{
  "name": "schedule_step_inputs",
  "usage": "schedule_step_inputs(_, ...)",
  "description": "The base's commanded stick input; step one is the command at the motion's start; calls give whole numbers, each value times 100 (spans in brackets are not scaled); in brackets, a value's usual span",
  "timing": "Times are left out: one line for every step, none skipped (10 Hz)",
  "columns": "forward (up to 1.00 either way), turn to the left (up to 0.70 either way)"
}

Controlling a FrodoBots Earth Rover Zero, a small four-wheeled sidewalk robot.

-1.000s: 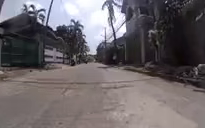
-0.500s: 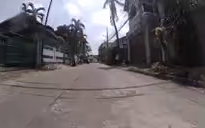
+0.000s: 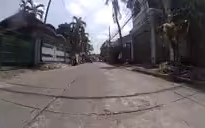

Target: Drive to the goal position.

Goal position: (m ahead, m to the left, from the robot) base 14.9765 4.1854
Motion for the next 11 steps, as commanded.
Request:
schedule_step_inputs(100,0)
schedule_step_inputs(100,0)
schedule_step_inputs(100,0)
schedule_step_inputs(100,0)
schedule_step_inputs(100,0)
schedule_step_inputs(100,0)
schedule_step_inputs(100,0)
schedule_step_inputs(100,0)
schedule_step_inputs(100,0)
schedule_step_inputs(100,0)
schedule_step_inputs(100,0)
